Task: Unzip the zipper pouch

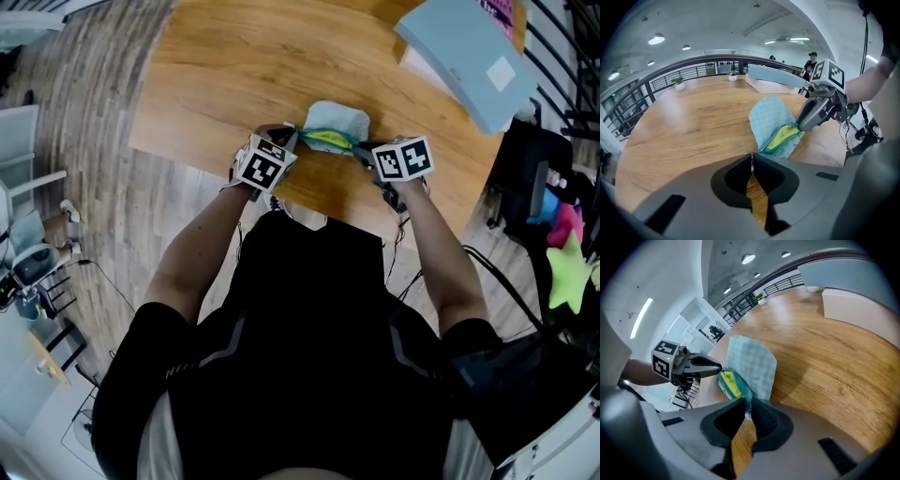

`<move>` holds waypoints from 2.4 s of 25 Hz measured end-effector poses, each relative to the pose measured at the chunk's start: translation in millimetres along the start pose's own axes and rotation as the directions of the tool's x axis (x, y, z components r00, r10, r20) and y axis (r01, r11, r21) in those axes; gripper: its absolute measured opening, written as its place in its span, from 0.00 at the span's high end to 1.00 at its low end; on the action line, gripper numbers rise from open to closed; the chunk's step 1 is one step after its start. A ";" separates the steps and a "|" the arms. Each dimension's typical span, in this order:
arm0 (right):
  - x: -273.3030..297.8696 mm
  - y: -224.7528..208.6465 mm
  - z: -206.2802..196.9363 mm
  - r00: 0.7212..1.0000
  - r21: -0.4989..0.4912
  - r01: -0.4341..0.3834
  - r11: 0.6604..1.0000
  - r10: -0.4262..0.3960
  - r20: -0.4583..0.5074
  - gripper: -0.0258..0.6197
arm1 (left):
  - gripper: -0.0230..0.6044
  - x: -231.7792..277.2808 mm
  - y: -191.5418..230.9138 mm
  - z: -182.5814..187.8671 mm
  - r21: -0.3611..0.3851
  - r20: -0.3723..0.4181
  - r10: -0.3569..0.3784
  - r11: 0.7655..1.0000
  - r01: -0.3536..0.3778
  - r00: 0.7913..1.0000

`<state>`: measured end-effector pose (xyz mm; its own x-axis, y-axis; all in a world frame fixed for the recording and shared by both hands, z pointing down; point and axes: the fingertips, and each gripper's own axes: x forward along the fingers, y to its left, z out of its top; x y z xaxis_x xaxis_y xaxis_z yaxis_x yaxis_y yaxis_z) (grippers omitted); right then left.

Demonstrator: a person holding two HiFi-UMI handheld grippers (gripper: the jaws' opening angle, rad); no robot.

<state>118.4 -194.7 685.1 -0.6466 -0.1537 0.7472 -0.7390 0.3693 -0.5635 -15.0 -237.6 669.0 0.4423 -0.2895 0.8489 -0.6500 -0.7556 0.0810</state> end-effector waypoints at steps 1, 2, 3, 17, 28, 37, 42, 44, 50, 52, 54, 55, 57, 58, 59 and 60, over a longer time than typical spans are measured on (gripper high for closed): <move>0.0 -0.2 -0.7 1.000 0.002 0.004 1.000 -0.004 0.002 0.88 | 0.91 0.3 -0.5 -0.5 -0.005 0.001 -0.004 1.000 0.004 1.000; -0.3 -0.4 -1.2 1.000 0.002 0.011 1.000 -0.011 0.005 0.88 | 0.91 0.4 -1.0 -1.0 -0.012 0.003 -0.011 1.000 0.011 1.000; -0.9 -0.7 -1.2 1.000 -0.004 0.022 1.000 -0.022 0.011 0.87 | 0.91 -0.1 -1.2 -0.8 -0.020 0.007 -0.020 1.000 0.020 1.000; -45.9 18.7 17.9 0.953 -0.030 0.204 0.979 -0.192 0.236 0.68 | 0.91 -41.8 -2.0 19.1 0.017 0.158 -0.101 0.995 0.099 0.982; -154.0 83.9 75.1 0.786 0.009 0.356 0.935 -0.304 0.539 0.71 | 0.91 -146.7 31.5 82.4 0.058 0.460 -0.119 0.993 0.104 0.880; -251.8 172.9 113.0 0.548 0.049 0.488 0.872 -0.349 0.760 0.75 | 0.91 -281.5 50.4 147.5 0.140 0.726 -0.142 0.988 0.058 0.673; -295.0 215.2 119.1 0.437 0.060 0.545 0.836 -0.344 0.831 0.81 | 0.91 -337.2 52.1 169.1 0.138 0.796 -0.127 0.990 0.028 0.591; -308.5 225.4 120.4 0.411 0.048 0.569 0.821 -0.334 0.848 0.85 | 0.91 -352.0 48.7 173.9 0.134 0.814 -0.116 0.991 0.011 0.569; -341.7 243.1 126.3 0.360 0.017 0.598 0.801 -0.288 0.887 0.94 | 0.92 -373.5 36.5 183.1 0.084 0.825 -0.075 0.996 0.011 0.560; -349.0 248.9 128.8 0.363 -0.012 0.598 0.801 -0.257 0.896 0.95 | 0.92 -375.7 32.5 185.5 0.056 0.821 -0.041 0.998 -0.010 0.569; -354.9 249.6 128.9 0.368 -0.024 0.601 0.798 -0.249 0.896 0.95 | 0.92 -378.1 26.9 186.6 0.041 0.819 -0.008 0.998 -0.045 0.573; -358.7 248.4 128.8 0.364 -0.023 0.606 0.795 -0.252 0.897 0.95 | 0.92 -379.6 24.4 187.7 0.036 0.820 0.005 0.998 -0.060 0.572; -365.6 246.0 129.2 0.358 -0.026 0.614 0.789 -0.249 0.900 0.95 | 0.92 -382.5 22.0 190.3 0.014 0.823 0.033 0.997 -0.080 0.567; -367.0 245.1 129.3 0.361 -0.033 0.618 0.785 -0.246 0.899 0.95 | 0.92 -383.2 21.5 190.9 0.001 0.824 0.048 0.996 -0.087 0.565; -366.8 244.2 128.9 0.369 -0.043 0.622 0.782 -0.243 0.897 0.95 | 0.92 -383.5 20.8 190.4 -0.011 0.824 0.062 0.996 -0.093 0.563; -366.0 243.2 128.5 0.378 -0.052 0.622 0.781 -0.241 0.894 0.95 | 0.92 -383.8 19.7 189.4 -0.022 0.824 0.074 0.995 -0.100 0.562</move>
<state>151.0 -166.4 229.2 -0.2353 -0.9665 0.1028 -0.9696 0.2407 0.0435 -80.5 -252.7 245.8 0.7093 -0.7029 0.0526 -0.7041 -0.7100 0.0070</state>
